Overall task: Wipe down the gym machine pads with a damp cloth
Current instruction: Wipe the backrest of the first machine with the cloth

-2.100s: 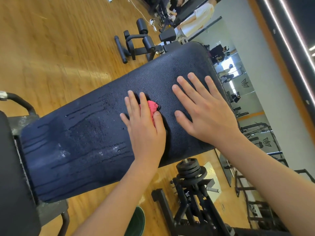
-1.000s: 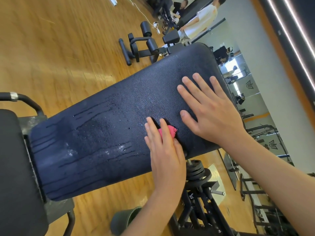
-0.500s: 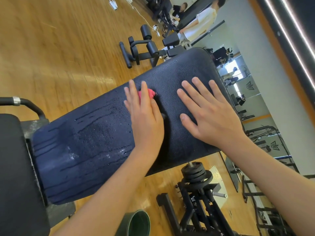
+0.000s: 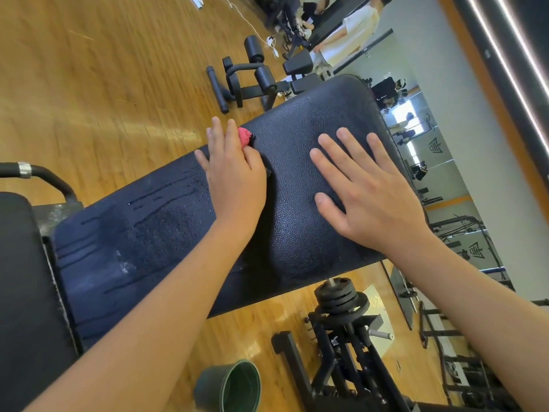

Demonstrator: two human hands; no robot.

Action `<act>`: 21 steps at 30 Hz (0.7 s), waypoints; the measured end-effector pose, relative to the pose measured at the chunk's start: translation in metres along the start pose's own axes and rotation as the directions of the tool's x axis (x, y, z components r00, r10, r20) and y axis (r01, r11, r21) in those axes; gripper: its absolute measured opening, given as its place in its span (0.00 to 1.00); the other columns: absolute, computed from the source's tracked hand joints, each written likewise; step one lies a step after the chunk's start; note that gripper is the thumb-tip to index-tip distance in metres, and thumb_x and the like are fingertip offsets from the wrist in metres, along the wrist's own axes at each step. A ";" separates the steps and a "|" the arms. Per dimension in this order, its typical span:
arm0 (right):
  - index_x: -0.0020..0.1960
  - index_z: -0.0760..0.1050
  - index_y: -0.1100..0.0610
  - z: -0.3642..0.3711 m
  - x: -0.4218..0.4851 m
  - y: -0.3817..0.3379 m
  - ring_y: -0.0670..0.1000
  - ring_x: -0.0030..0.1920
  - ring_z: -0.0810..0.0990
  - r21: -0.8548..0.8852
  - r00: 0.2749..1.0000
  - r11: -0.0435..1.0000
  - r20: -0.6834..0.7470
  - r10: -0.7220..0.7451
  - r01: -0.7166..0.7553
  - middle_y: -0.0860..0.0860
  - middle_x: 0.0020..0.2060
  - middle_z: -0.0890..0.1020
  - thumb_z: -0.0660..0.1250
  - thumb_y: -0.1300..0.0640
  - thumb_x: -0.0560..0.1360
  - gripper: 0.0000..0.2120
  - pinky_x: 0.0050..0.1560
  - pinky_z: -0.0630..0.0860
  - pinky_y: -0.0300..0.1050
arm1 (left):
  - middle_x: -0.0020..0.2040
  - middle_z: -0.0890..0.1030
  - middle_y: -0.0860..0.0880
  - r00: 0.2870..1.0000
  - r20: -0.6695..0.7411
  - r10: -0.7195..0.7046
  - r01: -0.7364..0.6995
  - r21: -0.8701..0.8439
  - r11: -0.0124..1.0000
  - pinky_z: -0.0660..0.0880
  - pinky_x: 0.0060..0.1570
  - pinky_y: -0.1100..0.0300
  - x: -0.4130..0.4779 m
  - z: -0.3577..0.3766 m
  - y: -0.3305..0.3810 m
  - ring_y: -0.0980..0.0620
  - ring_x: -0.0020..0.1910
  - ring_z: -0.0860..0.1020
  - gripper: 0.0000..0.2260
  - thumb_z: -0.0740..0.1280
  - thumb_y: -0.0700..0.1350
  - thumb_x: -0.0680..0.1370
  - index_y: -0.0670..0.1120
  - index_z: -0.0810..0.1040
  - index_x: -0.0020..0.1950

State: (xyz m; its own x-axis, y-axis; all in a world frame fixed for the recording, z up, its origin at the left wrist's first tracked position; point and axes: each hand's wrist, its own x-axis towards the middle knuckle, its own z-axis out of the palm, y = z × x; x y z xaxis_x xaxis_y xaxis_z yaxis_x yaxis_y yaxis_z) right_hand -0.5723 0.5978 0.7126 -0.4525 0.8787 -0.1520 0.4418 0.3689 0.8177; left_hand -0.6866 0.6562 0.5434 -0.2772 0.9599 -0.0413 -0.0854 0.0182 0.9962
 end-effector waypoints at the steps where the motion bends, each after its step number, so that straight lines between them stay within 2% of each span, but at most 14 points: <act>1: 0.81 0.62 0.57 0.000 0.000 0.000 0.59 0.82 0.56 -0.002 1.000 1.000 0.001 0.001 -0.001 0.56 0.81 0.62 0.52 0.43 0.83 0.30 0.80 0.52 0.64 | 0.84 0.52 0.45 1.000 0.000 0.006 -0.006 0.006 1.000 0.37 0.80 0.46 -0.004 0.000 -0.001 0.49 0.83 0.47 0.24 0.52 0.43 0.85 0.43 0.58 0.83; 8: 0.81 0.62 0.57 0.000 0.000 0.000 0.59 0.82 0.56 0.004 1.000 1.000 0.000 0.004 -0.004 0.56 0.81 0.62 0.52 0.43 0.83 0.30 0.80 0.52 0.64 | 0.84 0.50 0.47 1.000 0.019 0.015 -0.015 -0.007 1.000 0.36 0.79 0.53 -0.062 0.001 -0.012 0.51 0.83 0.46 0.24 0.52 0.43 0.86 0.41 0.56 0.83; 13: 0.81 0.63 0.57 -0.001 0.001 -0.001 0.59 0.82 0.57 0.016 1.000 1.000 0.010 0.002 -0.002 0.56 0.80 0.62 0.53 0.44 0.83 0.30 0.80 0.52 0.64 | 0.84 0.49 0.47 1.000 0.012 0.017 -0.017 -0.014 1.000 0.37 0.79 0.54 -0.052 -0.001 -0.011 0.51 0.83 0.46 0.23 0.52 0.43 0.87 0.41 0.55 0.83; 21: 0.80 0.63 0.58 0.000 0.001 -0.001 0.60 0.81 0.58 0.006 1.000 1.000 -0.011 0.002 -0.002 0.56 0.80 0.63 0.53 0.44 0.83 0.30 0.80 0.53 0.64 | 0.84 0.49 0.45 1.000 0.012 -0.026 0.026 0.010 1.000 0.38 0.80 0.43 0.014 -0.004 0.005 0.48 0.83 0.45 0.22 0.51 0.44 0.87 0.39 0.59 0.81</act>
State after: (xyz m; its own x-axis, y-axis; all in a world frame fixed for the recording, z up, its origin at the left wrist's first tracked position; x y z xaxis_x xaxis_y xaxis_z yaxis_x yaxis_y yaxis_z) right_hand -0.5730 0.5987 0.7118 -0.4601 0.8762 -0.1438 0.4477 0.3688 0.8146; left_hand -0.6949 0.6682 0.5476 -0.2637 0.9623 -0.0665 -0.0835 0.0459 0.9955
